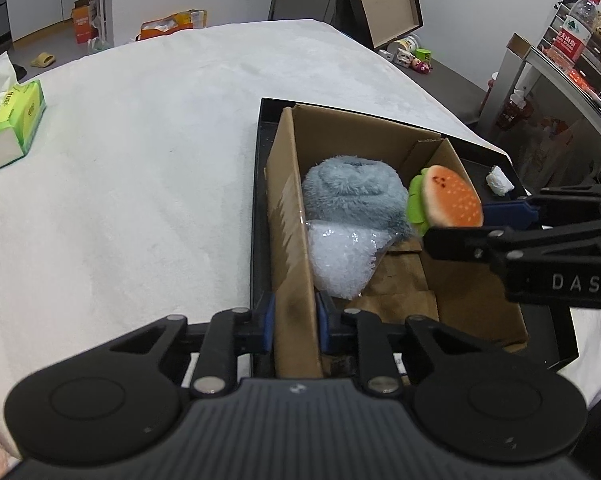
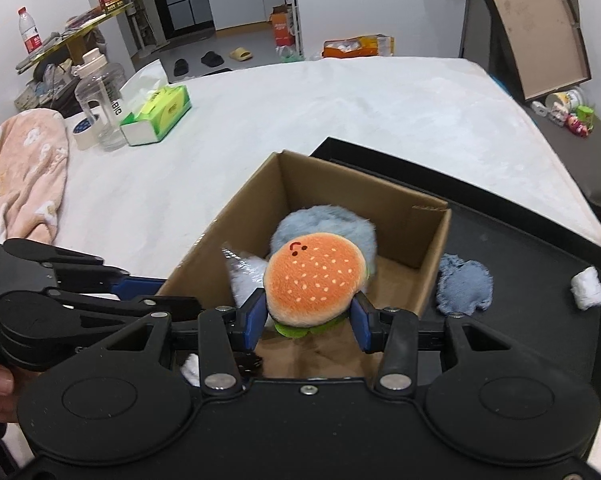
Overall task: Organize soft objects
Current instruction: 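Carry the burger plush with the right gripper into the box and release, then move the right gripper to the white crumpled paper ball and close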
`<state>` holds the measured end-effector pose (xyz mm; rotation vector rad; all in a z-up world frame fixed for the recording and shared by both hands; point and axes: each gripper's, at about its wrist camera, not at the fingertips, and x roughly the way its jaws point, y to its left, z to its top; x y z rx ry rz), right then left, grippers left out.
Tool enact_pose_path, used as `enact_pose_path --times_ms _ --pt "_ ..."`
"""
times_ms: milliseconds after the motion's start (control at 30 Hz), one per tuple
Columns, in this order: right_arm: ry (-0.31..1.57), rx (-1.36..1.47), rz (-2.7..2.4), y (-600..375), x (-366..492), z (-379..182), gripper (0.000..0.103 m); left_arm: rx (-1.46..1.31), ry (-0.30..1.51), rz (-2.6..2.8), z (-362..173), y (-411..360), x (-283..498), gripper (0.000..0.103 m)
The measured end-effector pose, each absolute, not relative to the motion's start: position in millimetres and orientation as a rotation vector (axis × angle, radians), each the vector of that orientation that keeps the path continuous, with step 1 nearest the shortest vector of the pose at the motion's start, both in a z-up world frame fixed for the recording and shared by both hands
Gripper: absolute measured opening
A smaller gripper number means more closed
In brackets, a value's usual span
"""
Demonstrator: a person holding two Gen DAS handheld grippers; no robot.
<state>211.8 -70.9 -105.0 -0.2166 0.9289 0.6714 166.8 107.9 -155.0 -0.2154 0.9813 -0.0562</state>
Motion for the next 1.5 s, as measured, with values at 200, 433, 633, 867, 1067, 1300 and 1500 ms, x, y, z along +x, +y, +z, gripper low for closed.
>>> enact_pose_path --times_ms 200,433,633,867,1067,1300,1500 --pt "0.968 -0.203 0.703 -65 206 -111 0.053 -0.220 0.983 -0.064 -155 107 167 0.017" --pt "0.976 -0.210 0.701 -67 203 -112 0.060 -0.225 0.989 -0.060 -154 108 169 0.017" --pt "0.923 -0.194 0.668 -84 208 -101 0.078 -0.220 0.977 -0.036 -149 108 172 0.020" --pt "0.875 -0.177 0.624 -103 216 -94 0.087 -0.202 0.969 -0.001 -143 105 176 0.023" --pt "0.854 -0.150 0.597 -119 224 -94 0.094 -0.184 0.958 0.008 -139 101 179 0.037" --pt "0.858 -0.123 0.566 -136 234 -99 0.094 -0.180 0.955 0.001 -137 95 185 0.051" --pt "0.859 -0.110 0.540 -153 245 -105 0.094 -0.167 0.948 0.000 -135 89 191 0.056"
